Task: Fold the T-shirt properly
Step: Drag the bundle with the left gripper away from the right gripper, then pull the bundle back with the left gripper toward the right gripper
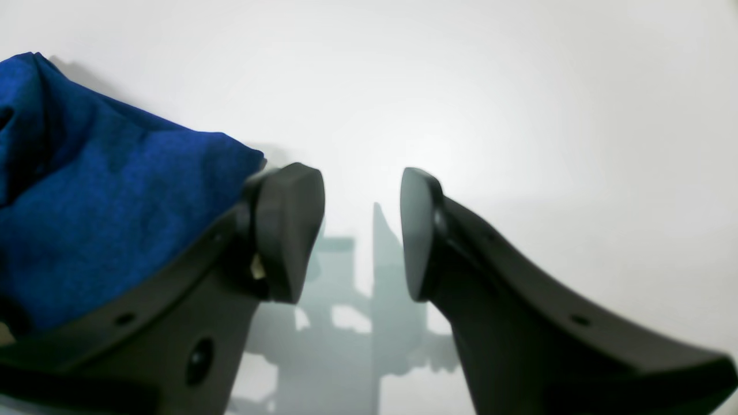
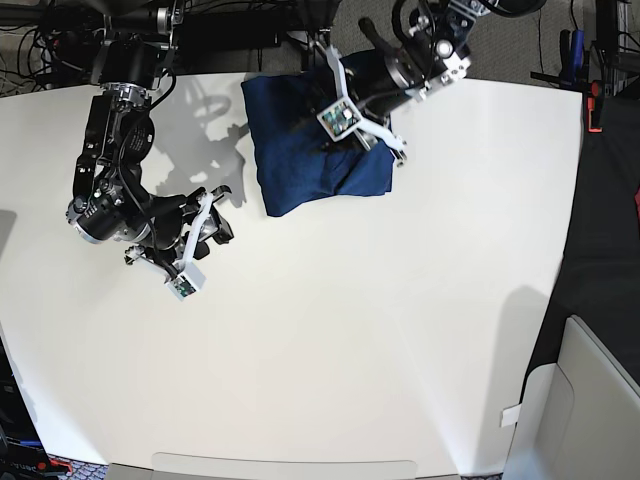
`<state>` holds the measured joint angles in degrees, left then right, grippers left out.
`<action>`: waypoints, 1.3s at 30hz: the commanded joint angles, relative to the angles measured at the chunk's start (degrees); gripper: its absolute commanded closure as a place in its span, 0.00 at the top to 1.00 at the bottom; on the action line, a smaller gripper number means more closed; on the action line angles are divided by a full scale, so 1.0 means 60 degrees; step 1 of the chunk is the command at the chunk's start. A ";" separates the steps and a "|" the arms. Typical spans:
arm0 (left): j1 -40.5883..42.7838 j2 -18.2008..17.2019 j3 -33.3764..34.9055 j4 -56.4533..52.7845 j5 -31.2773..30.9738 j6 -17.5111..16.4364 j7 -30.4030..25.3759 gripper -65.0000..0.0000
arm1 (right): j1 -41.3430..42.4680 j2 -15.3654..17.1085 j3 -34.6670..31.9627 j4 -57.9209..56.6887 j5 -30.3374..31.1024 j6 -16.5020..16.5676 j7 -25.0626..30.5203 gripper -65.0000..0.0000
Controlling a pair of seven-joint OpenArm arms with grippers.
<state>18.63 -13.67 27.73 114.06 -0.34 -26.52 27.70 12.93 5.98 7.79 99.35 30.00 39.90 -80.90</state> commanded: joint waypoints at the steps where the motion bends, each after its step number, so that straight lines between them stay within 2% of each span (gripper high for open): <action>1: -0.0138 0.0000 -0.0028 -0.0014 -0.0083 0.0032 -0.0141 0.32 | 0.0182 0.0051 0.0027 0.0167 0.0106 0.0017 0.0151 0.41; 7: -0.0651 -0.0029 -0.0159 -0.1069 -0.0083 0.0032 -0.0053 0.32 | 0.0182 0.0081 0.0042 0.0181 0.0121 0.0017 0.0151 0.41; 17: -0.0563 -0.0029 -0.2562 -0.1083 -0.0083 0.0047 -0.0053 0.32 | 0.0212 0.0051 -0.0002 0.0181 0.0121 0.0017 0.0151 0.41; 25: -0.0182 -0.0029 -0.3295 -0.0732 -0.0083 0.0047 -0.0068 0.32 | 0.0241 -0.0183 -0.0105 0.0138 0.0121 0.0017 0.0151 0.41; 28: -0.0182 0.0015 -0.3134 -0.0776 -0.0083 0.0032 -0.0082 0.32 | 0.0241 -0.0286 -0.0236 0.0152 0.0106 0.0017 0.0151 0.41; 32: -0.0256 -0.0029 -0.1756 -0.0776 -0.0068 0.0032 -0.0053 0.32 | 0.0461 -0.0491 -0.0236 0.0123 -0.0069 0.0017 0.0151 0.41; 37: -0.0754 -0.0029 0.0090 -0.1098 -0.0068 0.0032 -0.0053 0.32 | 0.0930 -0.1092 -0.0295 0.0123 -0.1095 0.0017 0.0151 0.41; 39: -0.0959 -0.0029 0.0632 -0.1347 0.0240 0.0032 -0.0053 0.32 | 0.0973 -0.1253 -0.0310 0.0108 -0.1344 0.0017 0.0151 0.41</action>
<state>12.97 -13.72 31.35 105.30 1.50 -26.37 28.34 17.47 -1.69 5.82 99.24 21.89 39.88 -80.88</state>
